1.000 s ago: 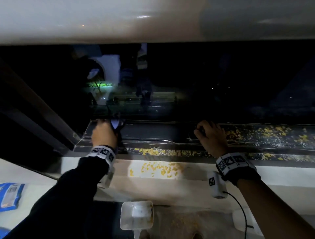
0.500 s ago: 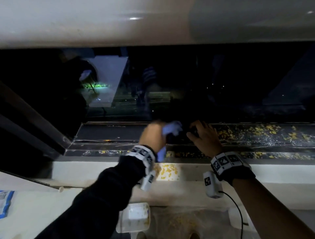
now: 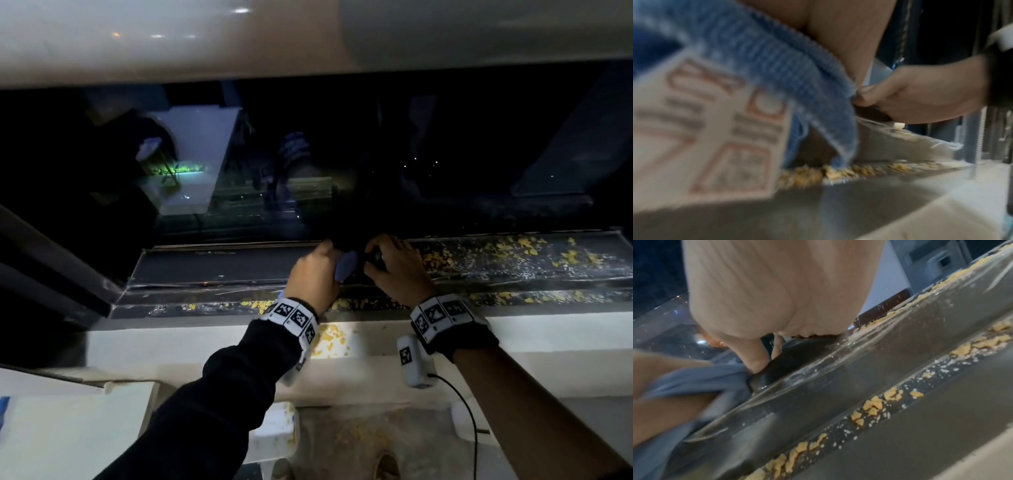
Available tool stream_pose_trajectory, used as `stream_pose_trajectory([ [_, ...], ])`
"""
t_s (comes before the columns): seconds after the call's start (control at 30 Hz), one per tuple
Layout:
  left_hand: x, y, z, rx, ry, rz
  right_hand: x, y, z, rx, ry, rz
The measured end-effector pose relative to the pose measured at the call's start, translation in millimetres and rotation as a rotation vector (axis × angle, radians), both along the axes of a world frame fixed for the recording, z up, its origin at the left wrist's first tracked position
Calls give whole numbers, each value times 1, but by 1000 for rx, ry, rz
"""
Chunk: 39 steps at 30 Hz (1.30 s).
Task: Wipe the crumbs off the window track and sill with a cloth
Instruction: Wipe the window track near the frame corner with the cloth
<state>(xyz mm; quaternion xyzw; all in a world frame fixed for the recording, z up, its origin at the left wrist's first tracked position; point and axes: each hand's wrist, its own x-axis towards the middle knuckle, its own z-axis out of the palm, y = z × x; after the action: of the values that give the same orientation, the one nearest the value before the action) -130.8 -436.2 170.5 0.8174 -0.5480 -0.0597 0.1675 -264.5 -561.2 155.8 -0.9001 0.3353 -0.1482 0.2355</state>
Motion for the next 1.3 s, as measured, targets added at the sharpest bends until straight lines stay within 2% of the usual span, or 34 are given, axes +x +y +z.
stream_pose_trajectory([
  [0.1, 10, 26, 4, -16, 108, -175, -1, 0, -1, 2, -14, 1],
  [0.17, 35, 46, 17, -62, 111, -159, -2, 0, 0, 13, -25, 9],
  [0.23, 71, 68, 30, -175, 63, 16, -3, 0, 1, 27, -21, 15],
  [0.33, 123, 106, 35, -308, -93, 489, -3, 0, 2, 30, -16, 21],
  [0.4, 139, 119, 25, -225, -71, 700, -2, -1, 2, 27, -10, 12],
  [0.43, 138, 118, 18, -154, -35, 734, -2, 0, 2, 21, -4, 8],
  [0.5, 122, 102, 5, -59, 30, 712, -1, 1, 1, 17, 2, 5],
  [0.57, 95, 73, -2, -46, 51, 652, 0, 1, 0, 14, -5, 1],
  [0.67, 43, 32, -4, -151, 113, 454, 0, 0, -1, 4, -23, 1],
  [0.77, 4, 7, -3, -111, 135, 267, 1, 0, 0, 3, -6, -14],
  [0.87, 11, 15, 15, -162, 146, 13, 1, -1, 0, -1, 2, -20],
  [0.9, 28, 25, 18, -192, 129, 21, 1, -1, -1, 2, -1, -19],
  [1.07, 128, 107, 26, -373, -78, 596, -1, 0, -1, 28, 4, -12],
  [1.13, 150, 131, 19, -292, -94, 780, 0, 1, 1, 19, 6, -24],
  [1.2, 151, 136, 3, -153, -58, 846, 0, 2, 0, 6, 15, -29],
  [1.3, 126, 109, -11, -104, -28, 769, 0, 2, -3, 3, 36, -22],
])
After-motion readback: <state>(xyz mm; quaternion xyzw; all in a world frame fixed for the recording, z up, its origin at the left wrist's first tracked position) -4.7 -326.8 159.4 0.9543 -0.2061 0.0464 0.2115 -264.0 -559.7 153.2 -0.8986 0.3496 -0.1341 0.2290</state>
